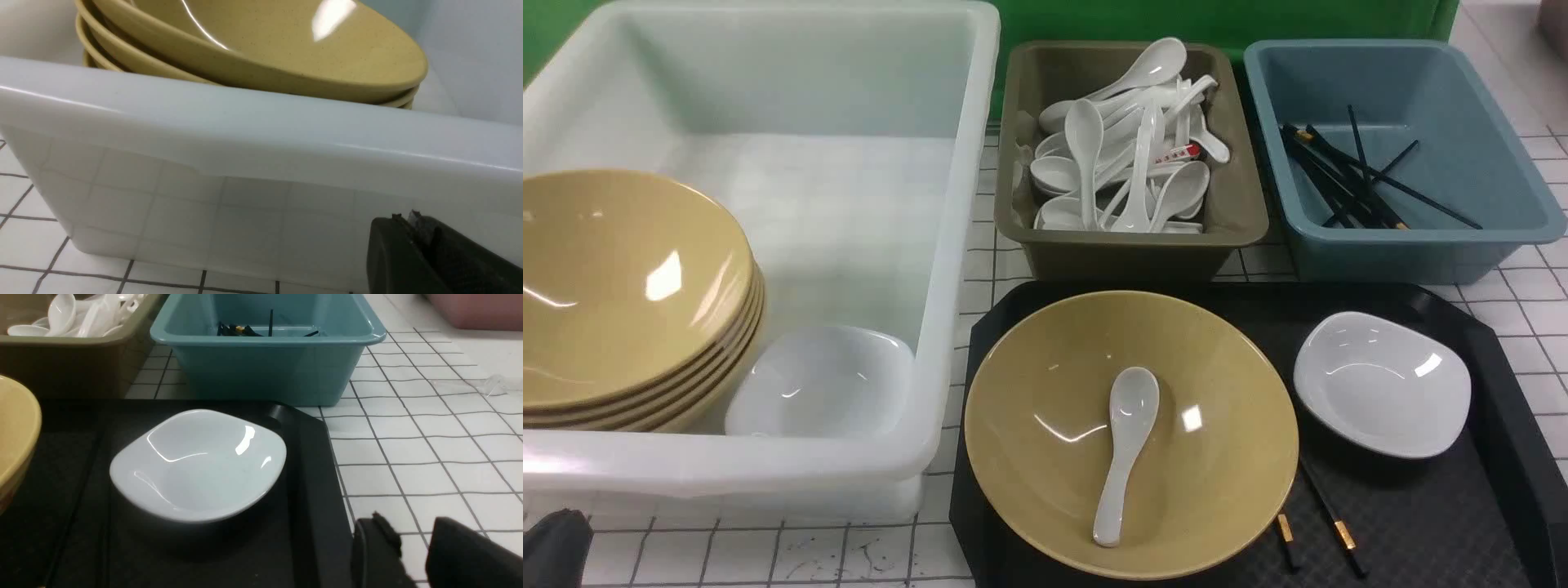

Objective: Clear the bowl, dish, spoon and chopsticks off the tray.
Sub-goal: Use the left arm to grab the soup spoon in the middle

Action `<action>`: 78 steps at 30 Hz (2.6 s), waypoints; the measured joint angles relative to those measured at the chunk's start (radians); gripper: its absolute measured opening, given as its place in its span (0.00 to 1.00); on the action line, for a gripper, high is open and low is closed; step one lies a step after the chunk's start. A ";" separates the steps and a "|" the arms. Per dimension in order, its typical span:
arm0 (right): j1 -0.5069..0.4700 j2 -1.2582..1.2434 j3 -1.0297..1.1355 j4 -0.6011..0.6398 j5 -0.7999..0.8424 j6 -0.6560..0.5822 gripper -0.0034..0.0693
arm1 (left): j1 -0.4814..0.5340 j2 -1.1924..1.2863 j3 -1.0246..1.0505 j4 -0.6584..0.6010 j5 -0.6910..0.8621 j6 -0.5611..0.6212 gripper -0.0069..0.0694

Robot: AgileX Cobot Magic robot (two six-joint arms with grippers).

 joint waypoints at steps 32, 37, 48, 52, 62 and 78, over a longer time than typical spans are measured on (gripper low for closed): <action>0.000 0.000 0.000 0.000 0.000 0.000 0.37 | 0.000 0.000 0.000 -0.001 0.000 0.001 0.08; 0.000 0.000 0.000 0.000 0.000 0.000 0.37 | 0.000 0.000 0.000 0.001 -0.002 0.002 0.08; 0.000 0.000 0.000 -0.011 0.000 -0.001 0.37 | 0.000 0.000 0.001 0.003 -0.024 0.005 0.08; 0.000 0.000 0.003 -0.023 -0.071 0.003 0.37 | 0.000 0.000 0.001 0.003 -0.173 0.005 0.08; 0.000 0.000 0.004 -0.026 -0.781 0.191 0.37 | 0.000 0.000 0.001 -0.004 -1.006 0.005 0.08; 0.000 0.296 -0.493 -0.017 -0.232 0.058 0.10 | -0.035 0.631 -0.817 -0.088 -0.180 -0.007 0.08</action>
